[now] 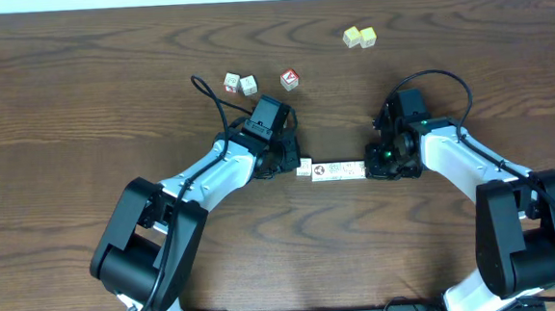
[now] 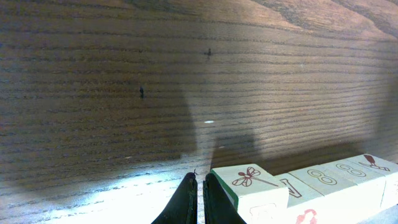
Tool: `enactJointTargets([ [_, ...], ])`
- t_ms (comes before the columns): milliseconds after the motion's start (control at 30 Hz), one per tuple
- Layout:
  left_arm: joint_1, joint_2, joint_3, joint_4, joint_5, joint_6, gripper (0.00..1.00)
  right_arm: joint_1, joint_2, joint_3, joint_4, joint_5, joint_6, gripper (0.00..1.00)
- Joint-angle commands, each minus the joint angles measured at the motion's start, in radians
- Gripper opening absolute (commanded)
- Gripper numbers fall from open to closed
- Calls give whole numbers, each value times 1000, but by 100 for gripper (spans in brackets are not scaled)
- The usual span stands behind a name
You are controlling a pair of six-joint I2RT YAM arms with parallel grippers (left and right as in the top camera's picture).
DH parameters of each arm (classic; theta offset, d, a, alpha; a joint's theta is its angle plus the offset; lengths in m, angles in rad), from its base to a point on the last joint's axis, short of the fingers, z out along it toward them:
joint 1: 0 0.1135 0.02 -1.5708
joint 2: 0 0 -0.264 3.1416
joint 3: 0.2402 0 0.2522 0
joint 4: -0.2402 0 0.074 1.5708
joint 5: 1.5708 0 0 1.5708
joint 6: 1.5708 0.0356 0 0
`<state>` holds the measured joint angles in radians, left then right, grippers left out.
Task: Lift 5 blocks
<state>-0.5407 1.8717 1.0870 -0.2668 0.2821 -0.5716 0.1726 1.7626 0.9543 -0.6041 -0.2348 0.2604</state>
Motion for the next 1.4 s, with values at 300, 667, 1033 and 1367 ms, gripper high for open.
enactJointTargets([
  [300,-10,0,9,83,-115,93,7,11,-10,13,3,2,16,1],
  [667,-7,-9,48,78,-6,166,7,11,-10,13,10,2,16,1],
  [1033,-78,-9,48,82,-127,216,7,11,-10,13,10,2,16,1],
  [1367,-78,-9,47,43,-126,199,7,11,-10,13,10,2,16,1],
])
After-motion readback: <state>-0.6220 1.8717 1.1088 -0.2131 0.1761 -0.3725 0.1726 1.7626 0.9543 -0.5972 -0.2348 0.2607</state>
